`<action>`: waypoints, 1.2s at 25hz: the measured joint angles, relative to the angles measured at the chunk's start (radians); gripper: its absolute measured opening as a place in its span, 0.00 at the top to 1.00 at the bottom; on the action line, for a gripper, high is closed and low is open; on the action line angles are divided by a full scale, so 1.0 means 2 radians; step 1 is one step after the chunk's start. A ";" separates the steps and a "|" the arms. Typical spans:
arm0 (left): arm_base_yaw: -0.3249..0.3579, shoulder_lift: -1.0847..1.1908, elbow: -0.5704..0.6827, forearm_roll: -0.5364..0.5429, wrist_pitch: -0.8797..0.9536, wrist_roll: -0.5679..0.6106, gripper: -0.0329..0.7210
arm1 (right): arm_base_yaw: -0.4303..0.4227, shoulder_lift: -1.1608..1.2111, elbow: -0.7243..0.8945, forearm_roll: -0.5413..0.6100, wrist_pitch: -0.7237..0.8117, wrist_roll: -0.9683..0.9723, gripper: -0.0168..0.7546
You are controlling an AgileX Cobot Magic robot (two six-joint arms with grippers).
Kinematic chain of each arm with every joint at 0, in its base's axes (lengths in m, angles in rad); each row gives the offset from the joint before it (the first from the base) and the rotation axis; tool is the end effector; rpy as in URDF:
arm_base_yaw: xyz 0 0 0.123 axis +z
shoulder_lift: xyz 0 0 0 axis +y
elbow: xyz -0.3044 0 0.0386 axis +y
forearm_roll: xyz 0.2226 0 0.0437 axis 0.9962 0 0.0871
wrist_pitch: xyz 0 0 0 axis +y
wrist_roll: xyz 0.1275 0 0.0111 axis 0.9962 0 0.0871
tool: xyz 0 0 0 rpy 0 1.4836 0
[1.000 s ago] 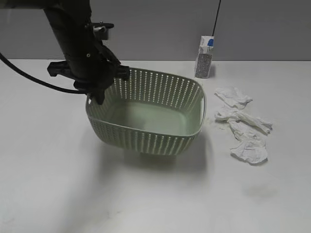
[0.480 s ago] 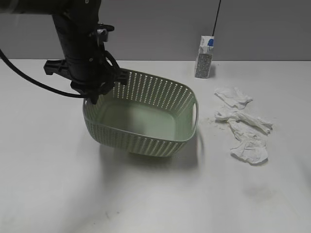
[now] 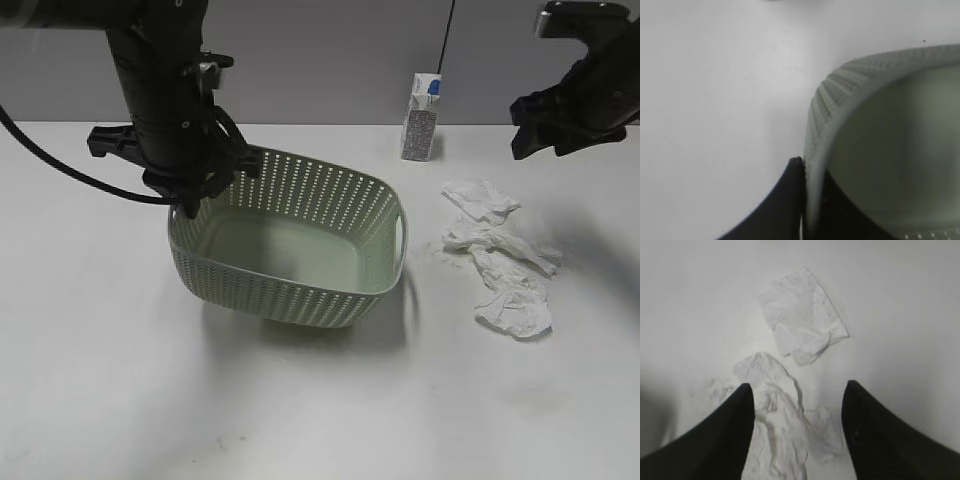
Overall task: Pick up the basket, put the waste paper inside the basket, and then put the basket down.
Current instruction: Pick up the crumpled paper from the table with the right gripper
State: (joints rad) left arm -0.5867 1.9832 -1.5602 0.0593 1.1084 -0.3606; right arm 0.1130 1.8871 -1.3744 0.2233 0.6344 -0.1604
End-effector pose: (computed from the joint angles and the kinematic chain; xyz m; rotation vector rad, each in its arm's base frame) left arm 0.3323 -0.2127 0.2081 0.3733 2.9807 -0.0137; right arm 0.4056 0.0629 0.2192 -0.1673 2.6154 0.2191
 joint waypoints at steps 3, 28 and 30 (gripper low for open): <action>0.000 0.000 0.000 -0.003 0.001 0.000 0.96 | 0.000 0.063 -0.047 -0.001 -0.001 -0.009 0.43; 0.000 0.000 0.000 -0.013 0.000 -0.006 0.96 | 0.000 0.184 -0.098 -0.002 0.007 -0.055 0.99; 0.000 0.000 0.000 -0.013 -0.005 -0.007 0.96 | 0.000 0.169 -0.098 0.002 0.027 -0.055 0.99</action>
State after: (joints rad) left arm -0.5867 1.9832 -1.5602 0.0338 1.0990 -0.3755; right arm 0.1130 2.2257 -1.5711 0.2265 0.6879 -0.2713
